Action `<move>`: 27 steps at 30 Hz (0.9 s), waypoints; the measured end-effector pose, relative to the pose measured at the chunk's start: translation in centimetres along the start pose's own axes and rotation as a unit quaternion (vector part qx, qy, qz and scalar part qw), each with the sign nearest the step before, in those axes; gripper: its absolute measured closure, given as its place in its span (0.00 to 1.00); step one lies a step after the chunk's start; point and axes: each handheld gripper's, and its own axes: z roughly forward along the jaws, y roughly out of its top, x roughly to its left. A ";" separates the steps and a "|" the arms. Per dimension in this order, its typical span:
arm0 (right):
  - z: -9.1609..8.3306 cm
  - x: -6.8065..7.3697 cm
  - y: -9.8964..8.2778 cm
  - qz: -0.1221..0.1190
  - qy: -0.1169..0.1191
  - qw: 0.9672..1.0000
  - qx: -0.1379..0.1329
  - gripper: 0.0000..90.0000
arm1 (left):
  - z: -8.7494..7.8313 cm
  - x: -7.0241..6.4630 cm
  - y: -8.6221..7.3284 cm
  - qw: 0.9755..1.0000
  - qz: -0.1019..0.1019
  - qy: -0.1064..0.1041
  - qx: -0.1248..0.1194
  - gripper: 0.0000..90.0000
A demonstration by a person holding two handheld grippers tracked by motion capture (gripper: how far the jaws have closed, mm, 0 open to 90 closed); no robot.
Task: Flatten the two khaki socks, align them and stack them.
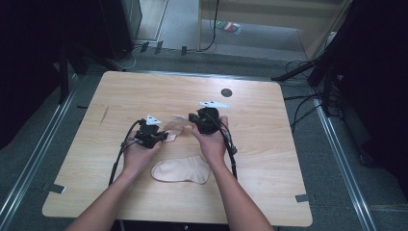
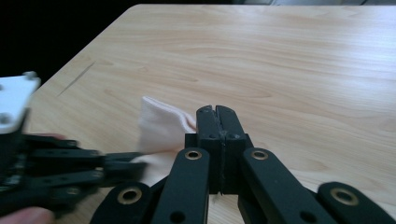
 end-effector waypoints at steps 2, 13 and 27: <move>-0.3 -0.2 0.0 0.002 -0.004 1.000 -0.003 1.00 | -0.7 0.3 -0.2 1.000 0.012 -0.003 -0.009 0.98; -2.4 -4.1 -3.0 0.051 -0.044 0.997 0.027 1.00 | -3.7 2.0 -1.2 0.989 0.126 -0.070 -0.028 0.98; -2.0 -6.2 -6.0 0.085 -0.028 0.996 0.023 0.74 | -3.5 3.0 -2.7 0.997 0.014 -0.040 -0.069 0.54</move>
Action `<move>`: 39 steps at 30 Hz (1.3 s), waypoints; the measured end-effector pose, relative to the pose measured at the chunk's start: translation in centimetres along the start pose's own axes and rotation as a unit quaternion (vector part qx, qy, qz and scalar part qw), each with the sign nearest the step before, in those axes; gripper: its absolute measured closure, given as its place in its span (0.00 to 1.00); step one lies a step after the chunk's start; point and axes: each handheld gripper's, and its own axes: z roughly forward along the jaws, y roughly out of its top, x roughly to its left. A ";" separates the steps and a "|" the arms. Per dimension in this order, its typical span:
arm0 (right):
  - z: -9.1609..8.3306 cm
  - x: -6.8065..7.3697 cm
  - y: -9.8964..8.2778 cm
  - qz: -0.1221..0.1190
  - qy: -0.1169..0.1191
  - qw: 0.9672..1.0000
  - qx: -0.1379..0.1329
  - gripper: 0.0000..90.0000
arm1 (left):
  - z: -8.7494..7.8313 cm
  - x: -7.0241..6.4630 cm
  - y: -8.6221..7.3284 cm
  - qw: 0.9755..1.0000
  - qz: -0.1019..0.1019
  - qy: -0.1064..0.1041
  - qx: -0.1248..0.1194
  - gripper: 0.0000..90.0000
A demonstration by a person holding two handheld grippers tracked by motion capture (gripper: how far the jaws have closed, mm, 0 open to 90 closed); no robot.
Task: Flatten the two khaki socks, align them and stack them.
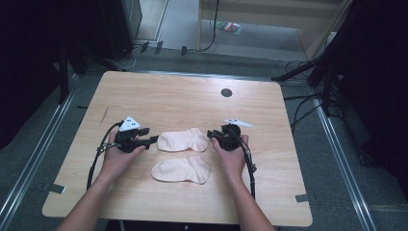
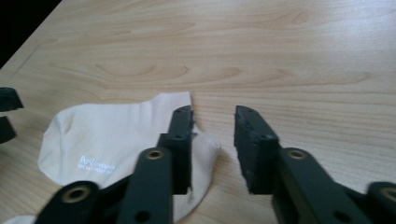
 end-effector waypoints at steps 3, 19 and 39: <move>0.5 0.1 -0.5 -0.014 -0.009 1.000 0.018 0.64 | 0.8 -0.5 -0.4 1.000 -0.021 0.008 0.011 0.55; 1.8 1.9 -2.5 -0.142 -0.058 0.988 0.018 0.90 | 2.4 -1.0 0.2 0.998 -0.045 0.012 0.037 0.98; -3.3 3.3 -1.8 -0.115 -0.002 0.993 -0.023 0.98 | -3.2 -0.9 -0.6 0.996 -0.072 -0.033 -0.049 1.00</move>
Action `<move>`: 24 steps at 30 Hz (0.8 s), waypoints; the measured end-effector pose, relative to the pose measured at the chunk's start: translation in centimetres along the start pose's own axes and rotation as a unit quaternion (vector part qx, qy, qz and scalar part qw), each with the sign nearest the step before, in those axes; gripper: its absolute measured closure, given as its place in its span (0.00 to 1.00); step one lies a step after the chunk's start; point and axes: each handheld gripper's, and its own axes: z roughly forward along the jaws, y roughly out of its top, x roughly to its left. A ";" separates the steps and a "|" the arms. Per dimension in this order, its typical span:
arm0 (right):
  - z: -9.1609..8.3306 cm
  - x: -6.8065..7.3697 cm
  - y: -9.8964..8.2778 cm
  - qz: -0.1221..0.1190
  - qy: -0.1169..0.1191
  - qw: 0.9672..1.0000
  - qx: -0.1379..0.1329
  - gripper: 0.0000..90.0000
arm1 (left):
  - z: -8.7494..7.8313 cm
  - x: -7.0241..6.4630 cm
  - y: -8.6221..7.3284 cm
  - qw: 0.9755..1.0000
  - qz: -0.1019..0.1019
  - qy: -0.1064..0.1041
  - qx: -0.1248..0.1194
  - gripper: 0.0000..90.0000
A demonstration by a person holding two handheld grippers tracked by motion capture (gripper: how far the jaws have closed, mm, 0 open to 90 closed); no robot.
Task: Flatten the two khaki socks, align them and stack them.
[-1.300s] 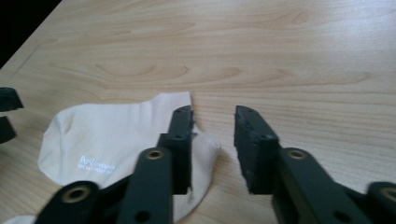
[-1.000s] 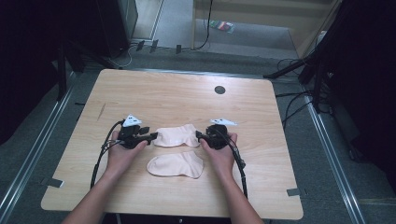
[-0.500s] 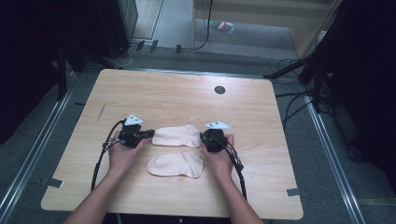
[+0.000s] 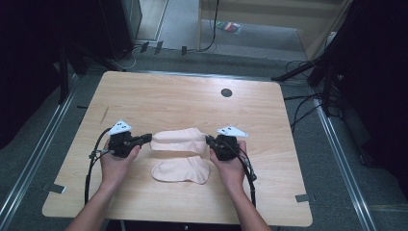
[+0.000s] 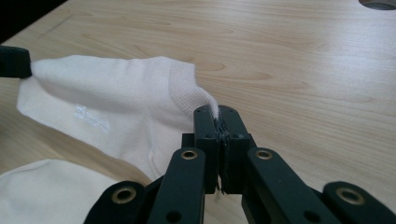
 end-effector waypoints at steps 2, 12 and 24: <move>-0.5 0.2 -0.2 0.003 0.004 1.000 -0.001 0.98 | -0.5 -0.3 -0.1 1.000 0.003 -0.003 -0.002 1.00; -2.5 0.6 -1.2 0.017 0.025 1.000 -0.006 0.98 | -2.5 -2.0 -0.7 1.000 0.027 -0.008 -0.003 1.00; -4.6 1.3 -2.4 0.024 0.041 0.999 0.000 0.98 | -4.3 -3.8 -2.4 0.999 0.037 -0.025 0.006 1.00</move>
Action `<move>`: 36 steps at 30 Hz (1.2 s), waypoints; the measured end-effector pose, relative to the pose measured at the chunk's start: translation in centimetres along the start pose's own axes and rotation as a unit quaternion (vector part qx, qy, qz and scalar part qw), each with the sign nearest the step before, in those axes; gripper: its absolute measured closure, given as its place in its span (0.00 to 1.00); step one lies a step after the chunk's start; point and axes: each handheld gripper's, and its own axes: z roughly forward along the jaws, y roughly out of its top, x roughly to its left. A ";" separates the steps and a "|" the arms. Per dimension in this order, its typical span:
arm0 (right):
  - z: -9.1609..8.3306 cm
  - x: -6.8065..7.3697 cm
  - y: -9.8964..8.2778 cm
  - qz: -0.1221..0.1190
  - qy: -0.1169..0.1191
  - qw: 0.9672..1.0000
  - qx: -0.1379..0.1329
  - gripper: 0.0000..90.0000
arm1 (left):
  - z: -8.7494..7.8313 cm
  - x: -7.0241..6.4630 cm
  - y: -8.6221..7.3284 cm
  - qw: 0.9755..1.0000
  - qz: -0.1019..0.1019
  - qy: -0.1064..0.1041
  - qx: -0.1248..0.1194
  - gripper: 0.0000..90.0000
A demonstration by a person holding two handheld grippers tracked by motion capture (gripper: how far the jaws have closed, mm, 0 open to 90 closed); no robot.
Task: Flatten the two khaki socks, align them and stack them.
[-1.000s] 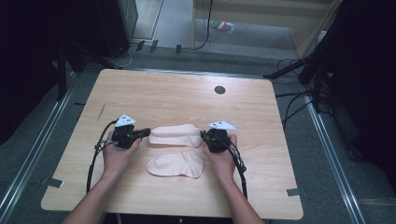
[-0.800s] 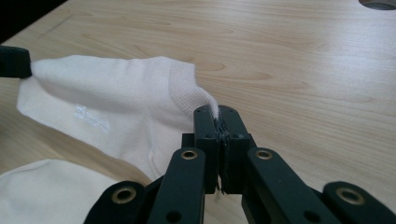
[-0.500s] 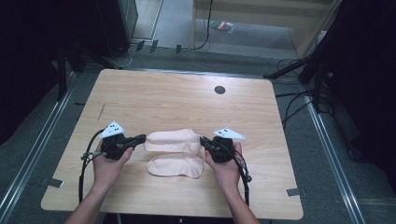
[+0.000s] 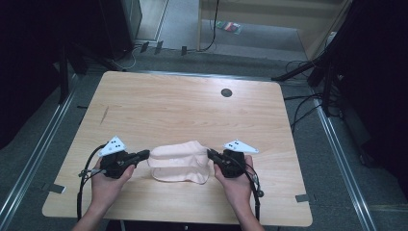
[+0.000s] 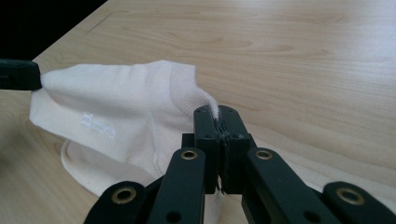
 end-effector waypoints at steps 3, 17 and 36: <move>-0.4 0.1 -0.3 0.001 0.005 1.000 0.005 0.98 | -0.3 -0.3 -0.4 1.000 0.010 0.000 0.009 1.00; -0.6 0.0 -1.9 0.012 0.011 0.999 0.031 0.98 | 0.0 -0.8 -1.7 0.999 0.020 -0.003 0.031 1.00; 1.8 -0.8 -4.1 -0.007 -0.013 0.996 0.087 0.98 | 2.6 -1.0 -3.3 0.990 0.084 0.043 0.103 1.00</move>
